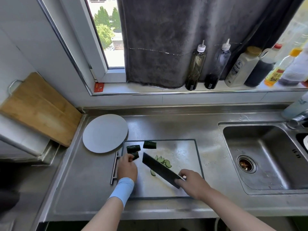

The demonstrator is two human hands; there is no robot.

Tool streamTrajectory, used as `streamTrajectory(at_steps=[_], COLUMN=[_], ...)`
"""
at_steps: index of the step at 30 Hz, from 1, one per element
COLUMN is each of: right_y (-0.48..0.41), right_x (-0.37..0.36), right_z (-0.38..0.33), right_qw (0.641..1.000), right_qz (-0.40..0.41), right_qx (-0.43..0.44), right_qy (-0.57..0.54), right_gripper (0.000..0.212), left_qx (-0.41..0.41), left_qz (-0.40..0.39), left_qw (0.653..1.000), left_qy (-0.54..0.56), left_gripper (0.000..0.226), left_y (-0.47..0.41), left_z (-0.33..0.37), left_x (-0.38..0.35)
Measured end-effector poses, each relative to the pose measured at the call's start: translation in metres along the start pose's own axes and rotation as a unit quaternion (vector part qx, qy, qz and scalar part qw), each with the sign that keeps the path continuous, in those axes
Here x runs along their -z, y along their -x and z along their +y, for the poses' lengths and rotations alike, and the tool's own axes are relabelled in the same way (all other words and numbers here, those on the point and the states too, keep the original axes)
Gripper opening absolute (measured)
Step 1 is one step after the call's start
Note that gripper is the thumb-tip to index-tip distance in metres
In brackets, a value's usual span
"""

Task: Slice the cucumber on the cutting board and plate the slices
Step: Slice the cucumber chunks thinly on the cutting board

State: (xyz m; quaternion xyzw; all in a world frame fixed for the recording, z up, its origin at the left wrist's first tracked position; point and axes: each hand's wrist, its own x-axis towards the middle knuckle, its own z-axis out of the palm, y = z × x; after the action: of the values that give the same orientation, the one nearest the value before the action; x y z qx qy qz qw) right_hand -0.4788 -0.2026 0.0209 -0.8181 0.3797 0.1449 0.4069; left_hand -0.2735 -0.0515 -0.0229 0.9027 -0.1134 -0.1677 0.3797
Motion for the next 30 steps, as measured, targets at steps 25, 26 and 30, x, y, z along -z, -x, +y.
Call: streamTrajectory(at_steps=[25, 26, 30], right_y=[0.015, 0.016, 0.016], right_x=[-0.016, -0.019, -0.021], right_z=[0.009, 0.007, 0.003], right_qw=[0.998, 0.998, 0.996], right_qz=[0.062, 0.058, 0.081], right_qx=[-0.017, -0.013, -0.014], right_qy=[-0.013, 0.008, 0.036], right_gripper=[0.018, 0.017, 0.016], left_qx=[0.036, 0.039, 0.023], left_qz=[-0.134, -0.126, -0.120], left_qw=[0.989, 0.990, 0.990], left_qy=[-0.053, -0.055, -0.076], left_gripper=[0.040, 0.038, 0.032], left_y=[-0.012, -0.012, -0.015], left_z=[0.021, 0.019, 0.021], left_x=[-0.043, -0.039, -0.036])
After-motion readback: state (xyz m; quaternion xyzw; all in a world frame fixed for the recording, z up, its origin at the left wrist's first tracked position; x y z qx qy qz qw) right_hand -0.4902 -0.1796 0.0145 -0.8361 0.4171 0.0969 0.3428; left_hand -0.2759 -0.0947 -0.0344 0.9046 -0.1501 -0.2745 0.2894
